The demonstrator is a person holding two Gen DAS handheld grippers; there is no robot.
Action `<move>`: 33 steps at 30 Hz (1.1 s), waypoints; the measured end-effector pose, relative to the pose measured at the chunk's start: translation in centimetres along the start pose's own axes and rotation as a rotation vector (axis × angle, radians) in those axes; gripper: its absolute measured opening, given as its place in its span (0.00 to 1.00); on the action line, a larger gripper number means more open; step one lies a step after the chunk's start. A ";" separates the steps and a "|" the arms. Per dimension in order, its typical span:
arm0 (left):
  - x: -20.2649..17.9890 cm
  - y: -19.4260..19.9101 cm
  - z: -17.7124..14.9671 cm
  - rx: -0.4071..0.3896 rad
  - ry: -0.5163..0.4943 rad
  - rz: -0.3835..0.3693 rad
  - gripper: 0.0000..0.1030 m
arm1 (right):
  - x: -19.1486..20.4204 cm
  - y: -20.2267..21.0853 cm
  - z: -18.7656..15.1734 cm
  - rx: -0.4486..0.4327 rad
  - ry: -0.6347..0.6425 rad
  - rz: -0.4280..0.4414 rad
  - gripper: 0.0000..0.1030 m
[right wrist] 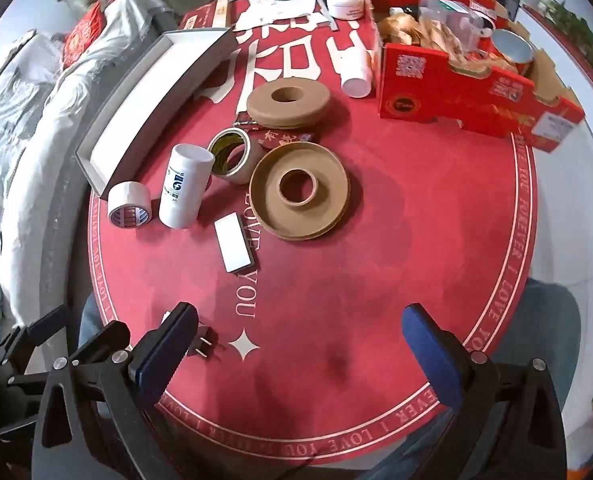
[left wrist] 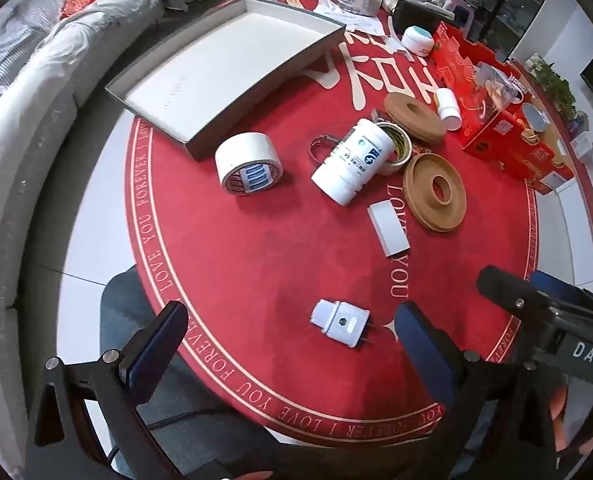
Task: Organize rigid objects
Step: 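Move left tool toward white tape roll while right tool approaches tan ring holder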
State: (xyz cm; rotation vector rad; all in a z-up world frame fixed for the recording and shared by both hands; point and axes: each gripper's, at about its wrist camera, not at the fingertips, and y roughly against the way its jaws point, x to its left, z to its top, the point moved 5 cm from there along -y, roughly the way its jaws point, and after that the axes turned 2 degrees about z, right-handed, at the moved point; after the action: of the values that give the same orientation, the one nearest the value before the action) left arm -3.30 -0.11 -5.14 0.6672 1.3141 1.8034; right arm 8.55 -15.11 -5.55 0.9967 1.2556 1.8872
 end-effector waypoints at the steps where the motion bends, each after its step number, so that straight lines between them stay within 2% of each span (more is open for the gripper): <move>1: -0.3 0.1 1.0 0.026 0.003 0.012 1.00 | -0.1 0.1 -0.1 -0.002 -0.004 0.003 0.99; 16: 1.3 -0.9 -0.3 0.100 0.059 0.064 1.00 | 0.2 0.4 -1.2 -0.006 0.014 -0.031 0.99; 25: 0.1 -1.7 -0.9 0.133 -0.001 0.060 1.00 | -0.4 -0.2 -1.7 0.016 -0.008 -0.037 0.99; 33: 0.2 -1.8 -1.0 0.151 0.002 0.061 1.00 | -0.6 -0.3 -2.0 0.022 -0.020 -0.035 0.99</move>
State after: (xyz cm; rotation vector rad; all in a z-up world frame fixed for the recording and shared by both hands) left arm -3.68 -0.17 -7.17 0.7949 1.4560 1.7654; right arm 7.14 -16.42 -6.54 0.9966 1.2762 1.8366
